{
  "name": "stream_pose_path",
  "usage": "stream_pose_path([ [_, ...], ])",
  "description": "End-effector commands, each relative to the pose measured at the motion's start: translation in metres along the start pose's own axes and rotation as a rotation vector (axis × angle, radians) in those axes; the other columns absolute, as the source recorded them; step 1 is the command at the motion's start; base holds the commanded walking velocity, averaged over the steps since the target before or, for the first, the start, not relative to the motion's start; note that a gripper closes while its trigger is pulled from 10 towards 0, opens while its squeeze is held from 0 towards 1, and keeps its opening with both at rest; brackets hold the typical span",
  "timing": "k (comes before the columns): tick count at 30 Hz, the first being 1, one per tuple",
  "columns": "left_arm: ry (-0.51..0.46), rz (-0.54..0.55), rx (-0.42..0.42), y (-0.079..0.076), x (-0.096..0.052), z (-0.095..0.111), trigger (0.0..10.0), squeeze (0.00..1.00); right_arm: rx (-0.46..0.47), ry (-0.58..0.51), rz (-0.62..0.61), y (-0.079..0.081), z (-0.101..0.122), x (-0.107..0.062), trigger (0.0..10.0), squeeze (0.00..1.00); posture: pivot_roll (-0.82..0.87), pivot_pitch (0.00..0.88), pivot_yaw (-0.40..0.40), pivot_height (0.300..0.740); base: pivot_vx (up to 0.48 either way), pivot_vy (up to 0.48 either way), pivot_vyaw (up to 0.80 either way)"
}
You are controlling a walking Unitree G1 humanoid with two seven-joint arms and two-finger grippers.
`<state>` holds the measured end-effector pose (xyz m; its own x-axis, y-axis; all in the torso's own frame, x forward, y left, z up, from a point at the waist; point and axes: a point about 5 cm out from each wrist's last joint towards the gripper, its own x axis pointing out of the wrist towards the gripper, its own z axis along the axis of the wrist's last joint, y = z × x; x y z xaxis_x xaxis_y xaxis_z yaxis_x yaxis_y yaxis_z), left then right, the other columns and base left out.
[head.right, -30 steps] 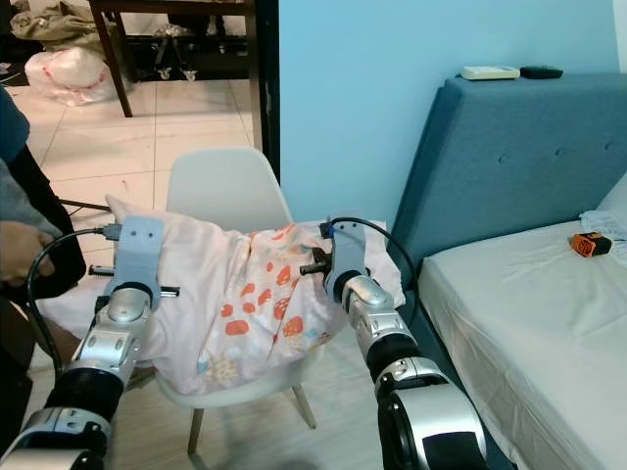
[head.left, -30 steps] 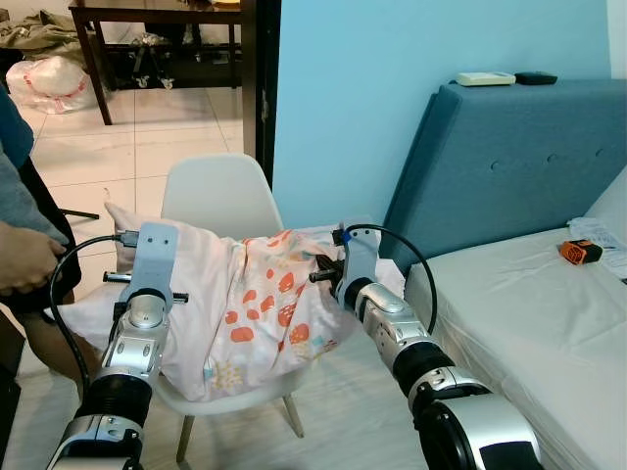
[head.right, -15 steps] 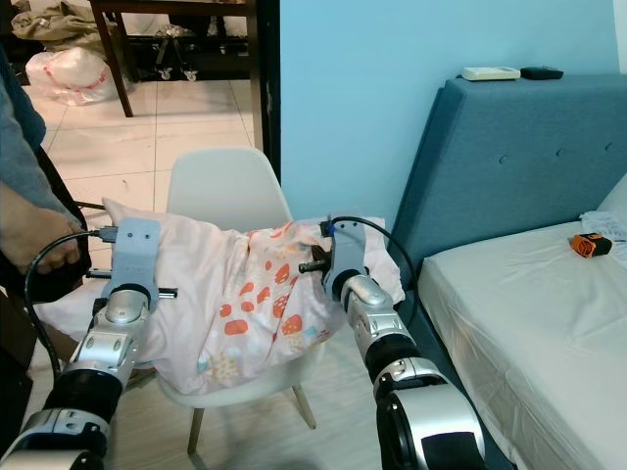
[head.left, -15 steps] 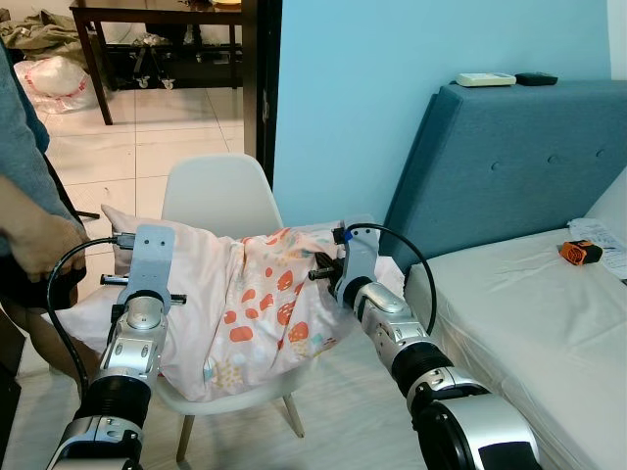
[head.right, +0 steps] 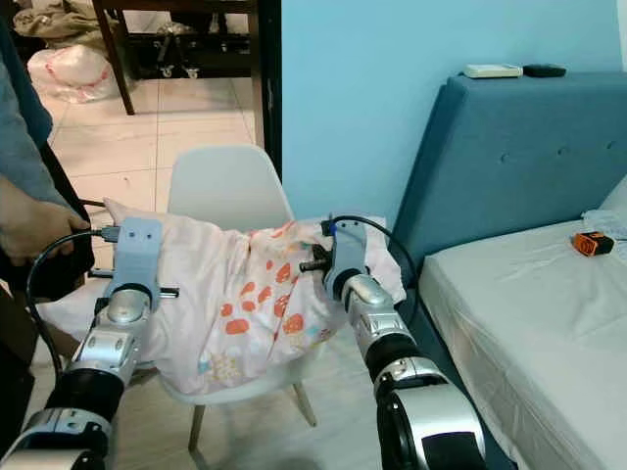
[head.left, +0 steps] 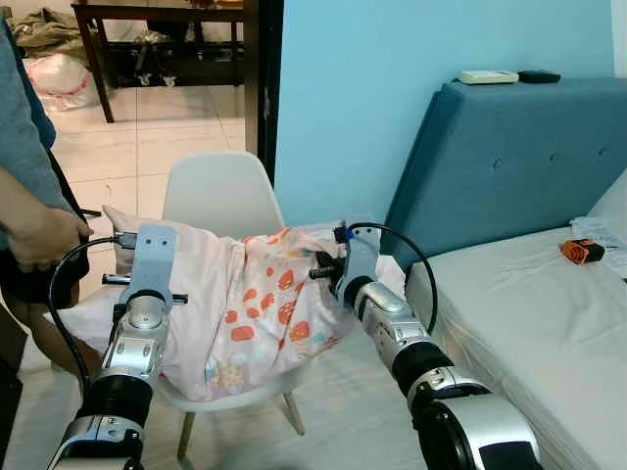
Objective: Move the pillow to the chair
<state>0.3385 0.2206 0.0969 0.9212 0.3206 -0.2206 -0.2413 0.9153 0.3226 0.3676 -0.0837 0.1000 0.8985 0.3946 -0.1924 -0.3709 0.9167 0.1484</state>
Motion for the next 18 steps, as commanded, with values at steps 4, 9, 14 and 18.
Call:
stream_pose_path([
  [4,-0.043,-0.048,-0.007,-0.0127,-0.0022,0.0110,10.0,0.00,-0.005,-0.060,0.021,0.0045,0.0107,0.0027,10.0,0.00,0.06,0.019,-0.080,0.680,0.000,0.000,0.00],
  [9,-0.041,-0.054,-0.010,-0.0149,-0.0024,0.0111,10.0,0.00,-0.006,-0.058,0.018,0.0035,0.0107,0.0026,10.0,0.00,0.06,0.020,-0.080,0.680,0.000,0.000,0.00],
  [14,-0.040,-0.057,-0.010,-0.0157,-0.0023,0.0110,10.0,0.00,-0.003,-0.052,0.016,0.0020,0.0099,0.0021,10.0,0.00,0.05,0.021,-0.079,0.671,0.000,0.000,0.00],
  [18,-0.038,-0.058,-0.010,-0.0157,-0.0024,0.0104,10.0,0.00,-0.003,-0.050,0.015,0.0016,0.0091,0.0017,10.0,0.00,0.05,0.023,-0.080,0.661,0.000,0.000,0.00],
])
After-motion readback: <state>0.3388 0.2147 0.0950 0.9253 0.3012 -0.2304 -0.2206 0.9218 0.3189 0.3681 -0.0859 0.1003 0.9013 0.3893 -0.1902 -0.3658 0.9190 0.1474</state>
